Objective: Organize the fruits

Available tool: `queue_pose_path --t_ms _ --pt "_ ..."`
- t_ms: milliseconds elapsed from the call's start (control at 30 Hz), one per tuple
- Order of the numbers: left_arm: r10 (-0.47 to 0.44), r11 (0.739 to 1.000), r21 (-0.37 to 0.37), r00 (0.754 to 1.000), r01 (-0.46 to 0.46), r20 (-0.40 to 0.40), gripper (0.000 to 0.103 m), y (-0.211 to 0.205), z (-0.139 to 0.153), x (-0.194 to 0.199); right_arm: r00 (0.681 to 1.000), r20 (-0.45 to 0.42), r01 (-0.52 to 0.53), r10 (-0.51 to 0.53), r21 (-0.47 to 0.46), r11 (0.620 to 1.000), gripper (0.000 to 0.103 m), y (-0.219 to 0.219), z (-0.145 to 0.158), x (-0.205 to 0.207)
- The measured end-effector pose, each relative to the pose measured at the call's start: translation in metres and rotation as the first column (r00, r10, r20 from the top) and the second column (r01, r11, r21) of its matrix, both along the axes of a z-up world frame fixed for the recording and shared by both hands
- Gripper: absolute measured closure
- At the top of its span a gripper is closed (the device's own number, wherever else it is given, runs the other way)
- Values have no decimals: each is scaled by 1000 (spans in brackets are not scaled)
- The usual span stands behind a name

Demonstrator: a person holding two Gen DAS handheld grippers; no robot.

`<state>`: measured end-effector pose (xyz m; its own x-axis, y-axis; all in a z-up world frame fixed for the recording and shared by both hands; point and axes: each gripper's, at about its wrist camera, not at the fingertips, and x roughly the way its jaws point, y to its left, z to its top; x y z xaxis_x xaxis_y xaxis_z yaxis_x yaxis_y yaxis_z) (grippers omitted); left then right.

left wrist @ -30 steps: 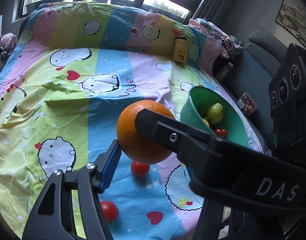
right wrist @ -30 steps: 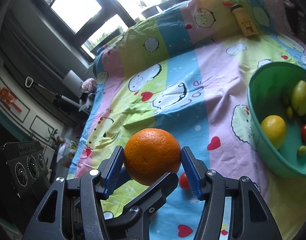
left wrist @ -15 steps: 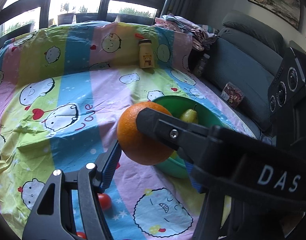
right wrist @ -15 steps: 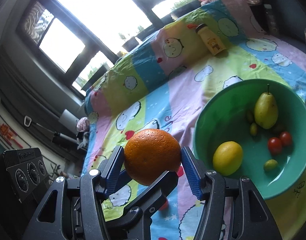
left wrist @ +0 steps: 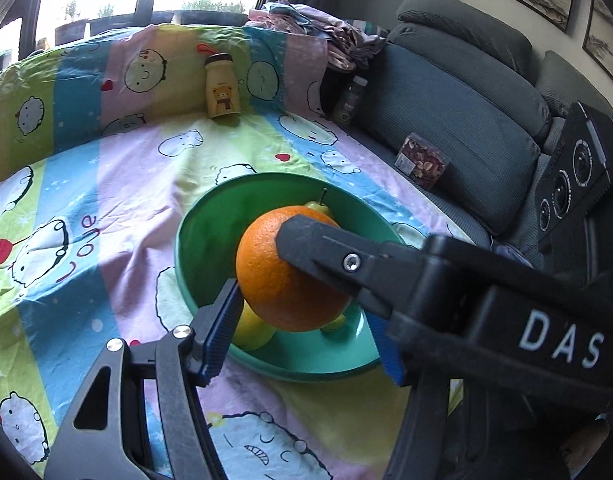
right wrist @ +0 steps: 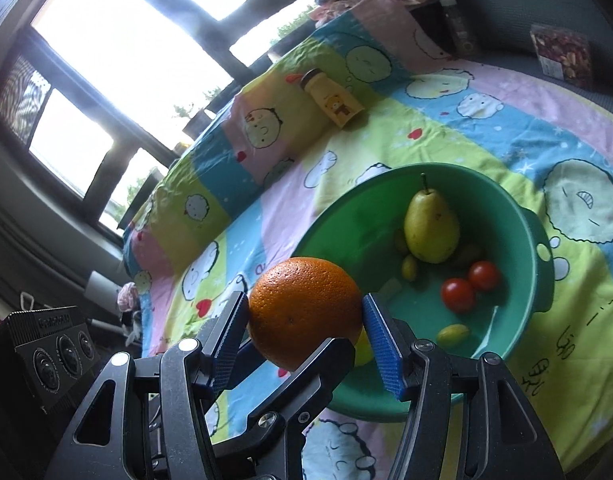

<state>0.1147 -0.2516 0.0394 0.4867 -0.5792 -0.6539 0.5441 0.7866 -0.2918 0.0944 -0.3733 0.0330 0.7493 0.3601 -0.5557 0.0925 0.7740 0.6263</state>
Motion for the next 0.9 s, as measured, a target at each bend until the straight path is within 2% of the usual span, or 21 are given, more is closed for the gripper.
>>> queue_pose_path --t_ms 200,433,567,667,800,900 --pt "-38 999 26 998 39 -45 43 -17 -11 7 998 -52 45 -44 34 998 41 -18 -15 2" --pt "-52 998 39 992 57 -117 46 -27 -24 13 990 -116 88 -84 25 996 41 -26 -27 5" --pt "-44 998 41 995 48 -92 47 -28 -24 12 985 -132 106 -107 -14 994 41 -27 -29 6" --pt "-33 998 55 995 38 -94 44 -26 -22 12 990 -108 90 -86 35 995 41 -29 -30 5" --pt "-15 997 76 997 22 -82 44 -20 -19 5 982 -132 130 -133 -30 991 41 -28 -26 2" --pt "9 998 55 997 -5 -71 39 -6 -12 -1 981 -129 138 -145 -62 989 41 -25 -22 -2"
